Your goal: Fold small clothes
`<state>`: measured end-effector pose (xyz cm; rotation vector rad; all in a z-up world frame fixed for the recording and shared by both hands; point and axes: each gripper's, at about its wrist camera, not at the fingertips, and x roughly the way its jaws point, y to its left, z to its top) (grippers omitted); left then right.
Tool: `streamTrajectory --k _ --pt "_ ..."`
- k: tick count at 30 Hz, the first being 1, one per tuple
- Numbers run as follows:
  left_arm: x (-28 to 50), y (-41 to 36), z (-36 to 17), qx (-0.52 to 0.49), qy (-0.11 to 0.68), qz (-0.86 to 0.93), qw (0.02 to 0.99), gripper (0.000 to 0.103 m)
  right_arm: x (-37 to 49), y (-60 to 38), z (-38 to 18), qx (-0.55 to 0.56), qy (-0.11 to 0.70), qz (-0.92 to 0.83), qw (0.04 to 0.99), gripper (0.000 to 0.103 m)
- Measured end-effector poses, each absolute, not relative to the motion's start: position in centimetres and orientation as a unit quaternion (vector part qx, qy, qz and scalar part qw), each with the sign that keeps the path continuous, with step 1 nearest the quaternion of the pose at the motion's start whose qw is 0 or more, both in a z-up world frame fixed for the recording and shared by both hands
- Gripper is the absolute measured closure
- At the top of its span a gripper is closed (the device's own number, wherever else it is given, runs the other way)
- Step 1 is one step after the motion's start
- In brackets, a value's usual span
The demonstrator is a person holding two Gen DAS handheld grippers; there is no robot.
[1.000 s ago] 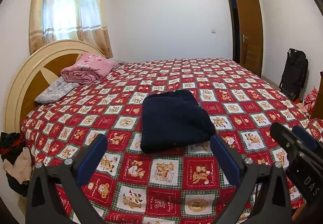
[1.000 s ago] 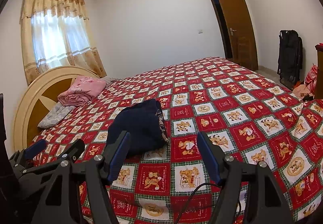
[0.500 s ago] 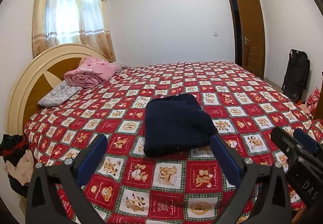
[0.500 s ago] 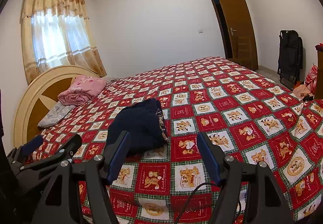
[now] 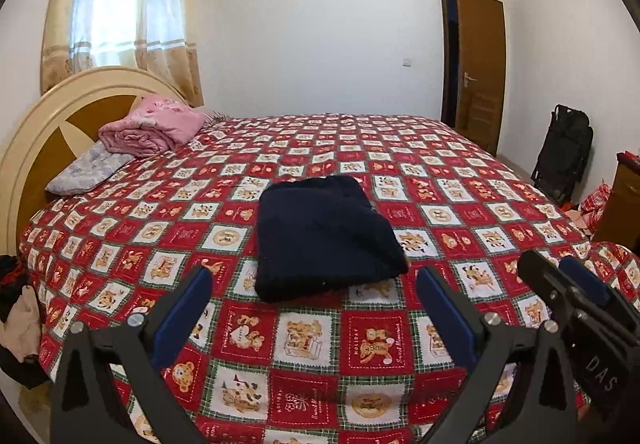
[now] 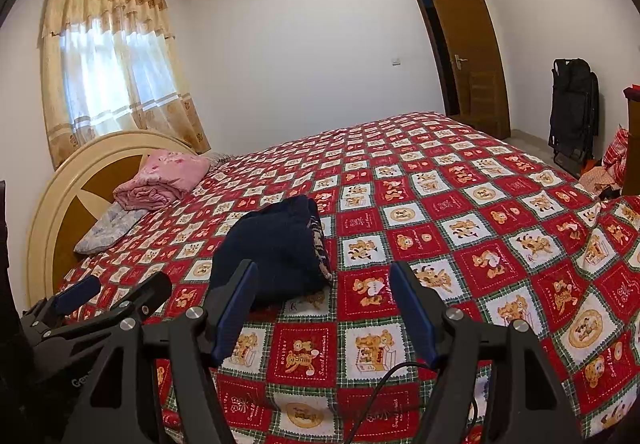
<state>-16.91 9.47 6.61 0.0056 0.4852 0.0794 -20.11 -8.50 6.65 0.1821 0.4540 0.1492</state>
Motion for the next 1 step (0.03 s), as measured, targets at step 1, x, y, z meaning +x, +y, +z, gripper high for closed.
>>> streamTrajectory --k 1 --pt "-16.88 9.42 6.60 0.005 0.240 0.043 0.970 0.000 -20.14 -8.51 6.61 0.091 0.224 0.073 0.967 0.033"
